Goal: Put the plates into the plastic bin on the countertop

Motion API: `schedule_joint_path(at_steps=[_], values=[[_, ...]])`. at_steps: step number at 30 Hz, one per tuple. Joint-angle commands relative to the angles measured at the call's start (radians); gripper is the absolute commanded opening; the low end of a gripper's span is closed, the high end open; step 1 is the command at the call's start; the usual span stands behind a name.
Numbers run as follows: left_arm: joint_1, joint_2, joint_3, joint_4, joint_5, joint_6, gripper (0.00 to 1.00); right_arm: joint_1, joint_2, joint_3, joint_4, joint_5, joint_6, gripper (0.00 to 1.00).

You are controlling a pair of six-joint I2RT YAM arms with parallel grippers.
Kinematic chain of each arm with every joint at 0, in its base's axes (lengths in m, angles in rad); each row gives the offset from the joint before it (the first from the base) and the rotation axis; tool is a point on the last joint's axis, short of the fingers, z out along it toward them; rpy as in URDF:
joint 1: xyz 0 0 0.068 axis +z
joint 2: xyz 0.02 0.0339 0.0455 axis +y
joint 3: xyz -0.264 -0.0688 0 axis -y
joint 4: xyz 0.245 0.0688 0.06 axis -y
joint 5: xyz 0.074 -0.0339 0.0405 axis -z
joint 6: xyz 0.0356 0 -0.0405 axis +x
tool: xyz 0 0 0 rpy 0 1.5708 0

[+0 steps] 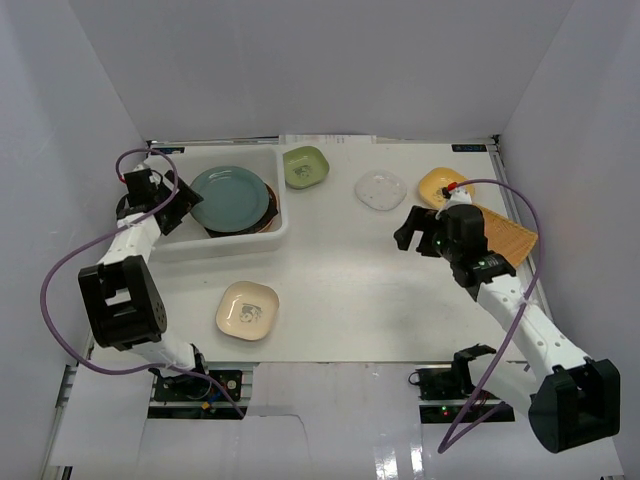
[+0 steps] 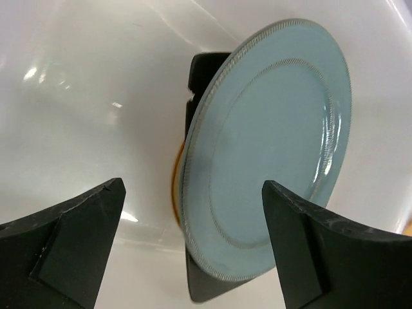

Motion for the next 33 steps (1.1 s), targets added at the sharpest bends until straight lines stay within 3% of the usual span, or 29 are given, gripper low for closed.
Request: schedule_joint_path(at_steps=[1,5,8,13,19,24,29,33], values=[[-0.035,-0.141,-0.02,-0.043,-0.188,0.048,0.98,0.001,0.05,0.102,-0.084,0.202,-0.078,0.98],[-0.06,-0.187,-0.038,-0.057,-0.236,0.022,0.98,0.001,0.112,0.136,-0.129,0.422,-0.097,0.95],[-0.072,-0.288,-0.076,-0.053,-0.225,-0.012,0.98,0.001,0.171,0.156,-0.175,0.541,-0.113,0.94],[-0.184,-0.533,-0.104,-0.022,-0.206,0.017,0.98,0.001,0.308,0.153,-0.215,0.726,-0.138,0.92],[-0.432,-0.67,-0.115,-0.005,0.081,0.149,0.98,0.001,0.501,0.193,-0.222,0.871,-0.152,0.85],[-0.546,-0.819,-0.216,-0.002,0.135,0.205,0.98,0.003,0.648,0.258,-0.227,0.951,-0.161,0.68],[-0.615,-0.876,-0.282,-0.002,0.039,0.246,0.98,0.016,0.679,0.256,-0.233,0.986,-0.167,0.35],[-0.647,-0.868,-0.279,-0.016,0.012,0.258,0.98,0.032,0.673,0.216,-0.23,1.036,-0.172,0.36]])
